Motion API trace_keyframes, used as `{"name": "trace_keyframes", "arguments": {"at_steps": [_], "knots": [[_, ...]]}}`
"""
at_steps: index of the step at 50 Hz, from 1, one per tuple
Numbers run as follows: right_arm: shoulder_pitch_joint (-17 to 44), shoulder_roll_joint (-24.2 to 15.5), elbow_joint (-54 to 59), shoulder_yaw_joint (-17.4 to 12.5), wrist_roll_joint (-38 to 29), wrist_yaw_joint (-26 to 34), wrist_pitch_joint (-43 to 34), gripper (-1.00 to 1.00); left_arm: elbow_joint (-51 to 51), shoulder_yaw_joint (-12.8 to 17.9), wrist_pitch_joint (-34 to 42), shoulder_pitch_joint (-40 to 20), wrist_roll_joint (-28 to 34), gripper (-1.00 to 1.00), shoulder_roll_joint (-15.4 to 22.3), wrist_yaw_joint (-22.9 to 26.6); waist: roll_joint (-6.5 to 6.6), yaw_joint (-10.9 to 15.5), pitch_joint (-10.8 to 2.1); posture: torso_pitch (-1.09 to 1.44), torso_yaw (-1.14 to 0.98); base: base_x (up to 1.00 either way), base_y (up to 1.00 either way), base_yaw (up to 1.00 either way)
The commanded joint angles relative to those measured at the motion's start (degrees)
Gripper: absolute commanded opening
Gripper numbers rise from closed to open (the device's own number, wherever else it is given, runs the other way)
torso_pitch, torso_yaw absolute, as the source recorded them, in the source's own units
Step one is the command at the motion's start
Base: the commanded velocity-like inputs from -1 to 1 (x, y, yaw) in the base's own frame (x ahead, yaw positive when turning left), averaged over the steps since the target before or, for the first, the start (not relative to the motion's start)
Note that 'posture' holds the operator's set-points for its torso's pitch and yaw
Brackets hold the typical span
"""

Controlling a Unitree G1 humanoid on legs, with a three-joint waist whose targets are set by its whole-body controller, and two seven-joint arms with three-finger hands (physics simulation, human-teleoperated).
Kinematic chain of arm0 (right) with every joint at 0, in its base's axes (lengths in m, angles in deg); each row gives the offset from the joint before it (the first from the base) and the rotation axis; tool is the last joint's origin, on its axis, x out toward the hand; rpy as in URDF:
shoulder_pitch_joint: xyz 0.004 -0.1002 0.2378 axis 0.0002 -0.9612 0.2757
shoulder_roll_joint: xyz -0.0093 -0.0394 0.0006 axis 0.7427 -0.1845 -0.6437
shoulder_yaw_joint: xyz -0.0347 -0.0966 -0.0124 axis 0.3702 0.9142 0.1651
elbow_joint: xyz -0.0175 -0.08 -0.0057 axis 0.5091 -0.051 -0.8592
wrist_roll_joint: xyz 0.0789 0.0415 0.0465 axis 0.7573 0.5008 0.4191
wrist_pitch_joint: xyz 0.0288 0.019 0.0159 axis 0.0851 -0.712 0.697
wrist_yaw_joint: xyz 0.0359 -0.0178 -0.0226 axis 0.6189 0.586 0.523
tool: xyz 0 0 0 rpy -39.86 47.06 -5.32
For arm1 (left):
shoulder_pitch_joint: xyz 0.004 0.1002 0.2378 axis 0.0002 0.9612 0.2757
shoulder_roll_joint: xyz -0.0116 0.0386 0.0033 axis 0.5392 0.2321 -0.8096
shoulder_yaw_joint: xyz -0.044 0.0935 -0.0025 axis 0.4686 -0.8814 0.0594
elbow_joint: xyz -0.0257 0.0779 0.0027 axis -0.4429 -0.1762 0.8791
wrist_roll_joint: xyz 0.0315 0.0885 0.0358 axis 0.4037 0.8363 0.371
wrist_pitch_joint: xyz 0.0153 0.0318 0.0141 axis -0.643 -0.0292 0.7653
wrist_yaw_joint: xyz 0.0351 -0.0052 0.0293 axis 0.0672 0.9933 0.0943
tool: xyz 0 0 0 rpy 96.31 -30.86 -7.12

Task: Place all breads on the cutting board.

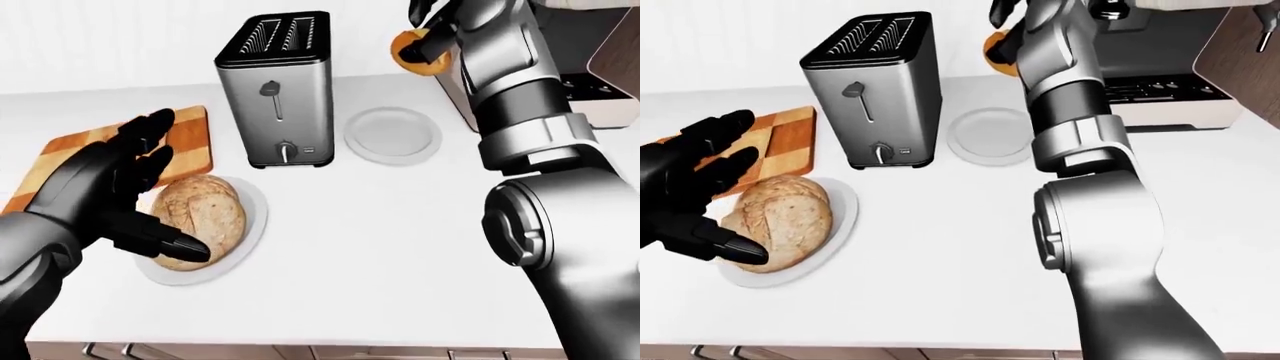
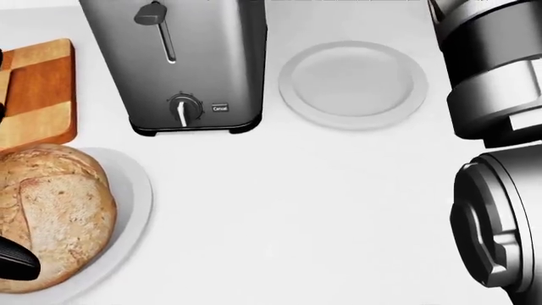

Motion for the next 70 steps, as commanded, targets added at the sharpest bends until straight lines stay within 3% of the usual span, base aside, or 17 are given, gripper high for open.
{"name": "trace_keyframes", "arguments": {"at_steps": [1, 8, 23, 38, 40, 41, 49, 52, 58, 67, 68, 69, 70], "knots": [[2.1, -0.6, -2.5, -0.1, -0.5, -0.9, 1.4, -1.00, -0.3, 0.6, -2.3, -1.0, 4.1, 1.00, 1.0, 2.8, -0.02, 0.0, -1.47, 0.00, 0.00, 0.00, 0.00, 0.00], [1.6, -0.6, -3.0, -0.2, -0.3, -1.0, 1.3, -1.00, -0.7, -1.7, -4.0, 0.8, 12.5, 1.00, 1.2, 10.7, -0.16, 0.1, -1.62, 0.00, 0.00, 0.00, 0.00, 0.00], [0.2, -0.2, -4.5, -0.2, 0.0, -1.0, 0.8, -1.00, 7.0, -7.7, -12.8, 1.3, 32.9, 1.00, -5.5, 21.8, -0.74, 0.6, -2.19, 0.00, 0.00, 0.00, 0.00, 0.00], [0.2, 0.2, -4.0, -0.2, 0.5, -1.7, 1.3, -1.00, 7.9, -7.6, -15.1, 0.4, 43.2, 1.00, -10.2, 29.7, -1.37, 0.8, -2.50, 0.00, 0.00, 0.00, 0.00, 0.00], [0.5, 0.3, -4.0, -0.1, 0.5, -1.6, 1.1, -1.00, 8.1, -7.3, -15.3, 0.3, 44.1, 0.90, -10.7, 30.5, -1.42, 0.9, -2.55, 0.00, 0.00, 0.00, 0.00, 0.00], [0.6, 0.3, -3.9, -0.1, 0.5, -1.6, 1.2, -1.00, 8.1, -7.3, -15.3, 0.2, 44.5, 0.74, -10.8, 30.8, -1.44, 0.9, -2.58, 0.00, 0.00, 0.00, 0.00, 0.00], [0.9, 0.2, -3.2, -0.1, 0.6, -1.8, 1.6, -1.00, 7.5, -7.4, -13.7, -1.1, 46.8, 0.72, -11.6, 33.2, -1.56, 1.0, -2.62, 0.00, 0.00, 0.00, 0.00, 0.00], [1.0, 0.3, -2.8, -0.1, 0.7, -2.0, 1.9, -1.00, 7.0, -7.4, -13.0, -1.4, 47.6, 0.47, -11.5, 34.0, -1.60, 1.0, -2.61, 0.00, 0.00, 0.00, 0.00, 0.00], [0.9, 0.4, -3.0, 0.0, 0.7, -2.0, 1.8, -1.00, 7.4, -7.4, -13.1, -1.8, 48.6, 0.44, -11.8, 34.7, -1.69, 1.0, -2.61, 0.00, 0.00, 0.00, 0.00, 0.00], [0.5, 0.8, -3.1, 0.1, 0.8, -2.3, 2.0, -1.00, 10.1, -6.2, -15.5, -1.7, 49.1, 0.18, -13.5, 34.1, -1.74, 1.1, -2.56, 0.00, 0.00, 0.00, 0.00, 0.00], [0.4, 0.8, -3.3, 0.1, 0.8, -2.3, 1.9, -1.00, 11.0, -5.9, -15.4, -2.3, 48.9, -0.04, -13.9, 33.7, -1.73, 1.1, -2.56, 0.00, 0.00, 0.00, 0.00, 0.00], [0.3, 0.8, -3.3, 0.1, 0.8, -2.4, 2.0, -1.00, 11.1, -5.8, -15.0, -2.6, 48.8, -0.11, -13.9, 33.7, -1.73, 1.1, -2.56, 0.00, 0.00, 0.00, 0.00, 0.00], [0.3, 0.8, -3.3, 0.1, 0.9, -2.4, 1.9, -1.00, 12.5, -5.5, -16.4, -2.4, 48.5, -0.34, -14.6, 32.7, -1.70, 1.1, -2.57, 0.00, 0.00, 0.00, 0.00, 0.00]]}}
